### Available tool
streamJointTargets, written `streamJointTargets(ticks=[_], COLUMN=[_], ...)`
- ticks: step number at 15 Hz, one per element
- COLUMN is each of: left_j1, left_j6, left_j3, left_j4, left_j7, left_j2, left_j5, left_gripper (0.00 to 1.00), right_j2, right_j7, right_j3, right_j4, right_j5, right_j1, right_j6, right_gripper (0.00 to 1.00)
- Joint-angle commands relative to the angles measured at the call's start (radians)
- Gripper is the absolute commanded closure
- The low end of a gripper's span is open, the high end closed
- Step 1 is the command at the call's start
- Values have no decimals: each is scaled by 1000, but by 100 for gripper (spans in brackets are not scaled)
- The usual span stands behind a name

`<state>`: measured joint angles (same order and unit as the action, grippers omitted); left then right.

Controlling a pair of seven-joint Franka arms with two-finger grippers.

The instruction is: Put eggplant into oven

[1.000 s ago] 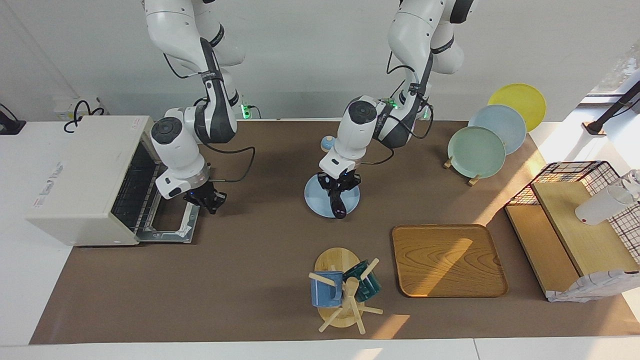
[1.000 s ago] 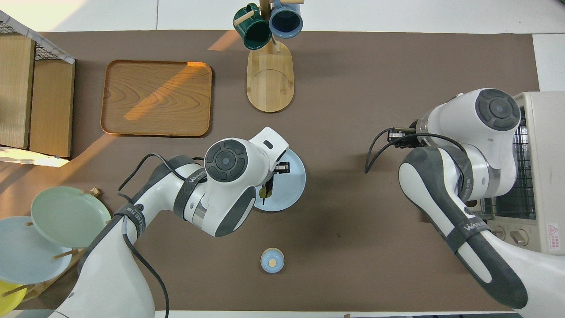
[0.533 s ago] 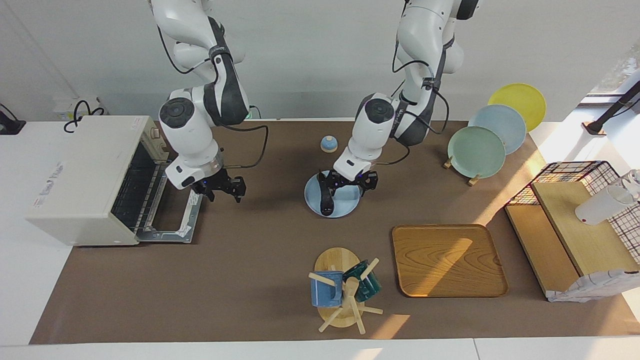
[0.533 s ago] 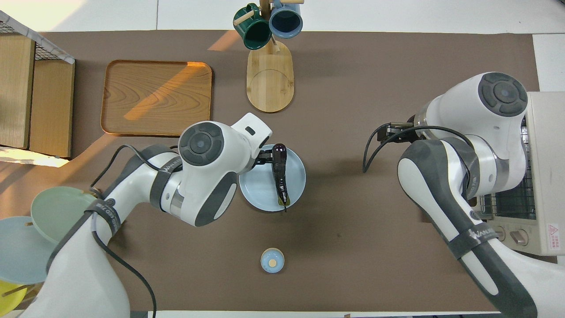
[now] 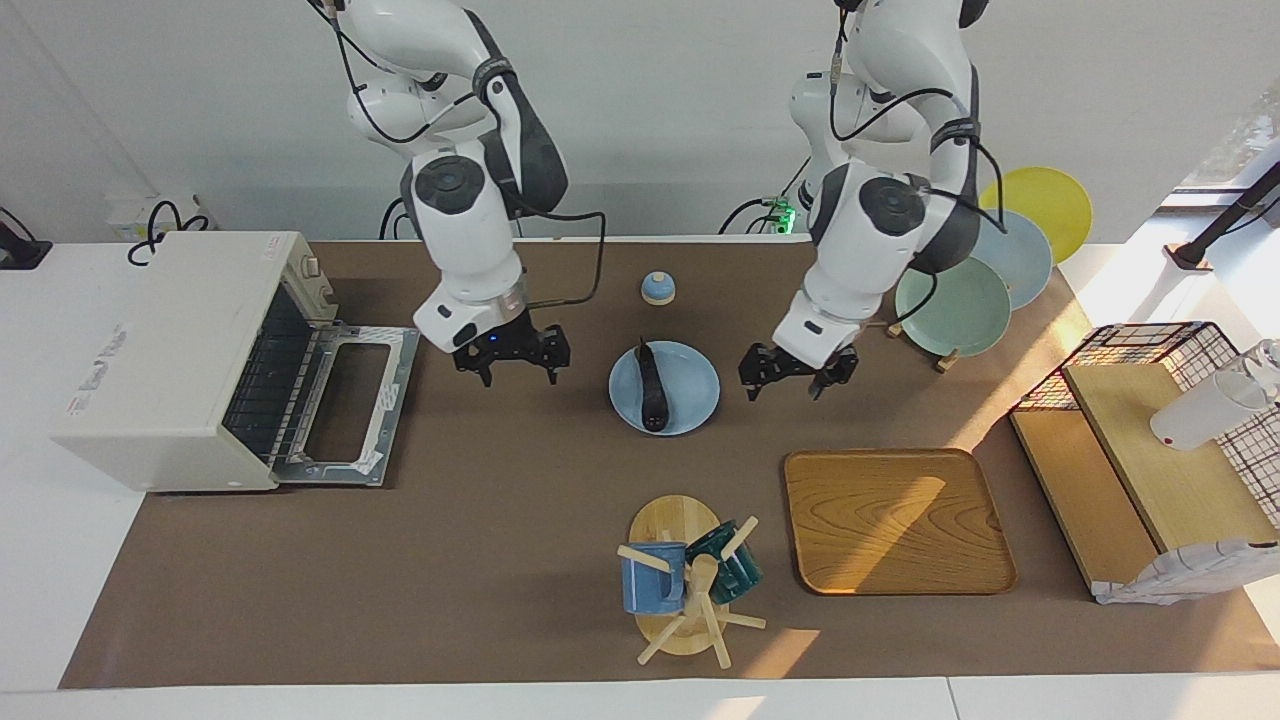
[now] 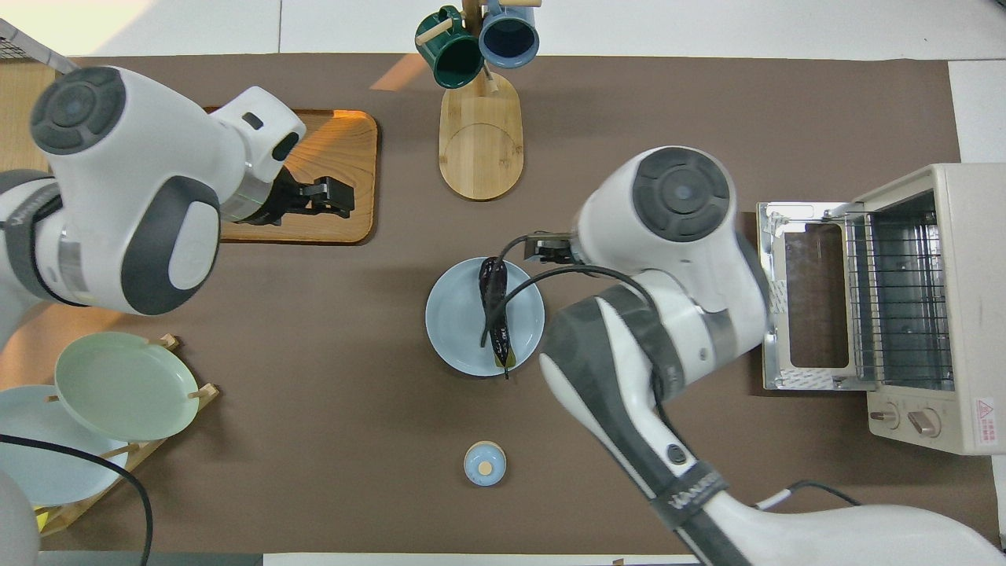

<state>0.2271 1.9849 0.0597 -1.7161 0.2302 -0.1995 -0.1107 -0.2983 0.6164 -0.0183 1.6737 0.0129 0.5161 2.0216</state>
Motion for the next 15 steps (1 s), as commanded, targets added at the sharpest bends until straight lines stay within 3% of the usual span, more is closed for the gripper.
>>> streamJointTargets(ticks=[1, 3, 5, 9, 13, 15], left_j1=[-64, -90, -118, -138, -138, -138], left_j6=[-78, -139, -193, -261, -259, -242], left_j3=[8, 8, 8, 8, 9, 9], left_j4=[16, 15, 12, -23, -138, -149], left_j7=[-67, -113, -138, -141, -143, -143], left_j2=[46, 87, 126, 184, 255, 256], left_j5=[38, 49, 54, 59, 59, 59], left_gripper=[0, 0, 0, 0, 0, 0], right_j2=[-278, -297, -254, -233, -206, -205], right_j7=[211, 276, 282, 282, 282, 282], right_j3=[4, 3, 3, 3, 3, 3], right_j4=[-337, -303, -159, -82, -3, 0], right_j5=[-59, -56, -59, -60, -60, -64], right_j1=[113, 160, 183, 205, 234, 236], right_j6=[-92, 38, 147, 207, 267, 270], right_gripper=[0, 0, 0, 1, 30, 34])
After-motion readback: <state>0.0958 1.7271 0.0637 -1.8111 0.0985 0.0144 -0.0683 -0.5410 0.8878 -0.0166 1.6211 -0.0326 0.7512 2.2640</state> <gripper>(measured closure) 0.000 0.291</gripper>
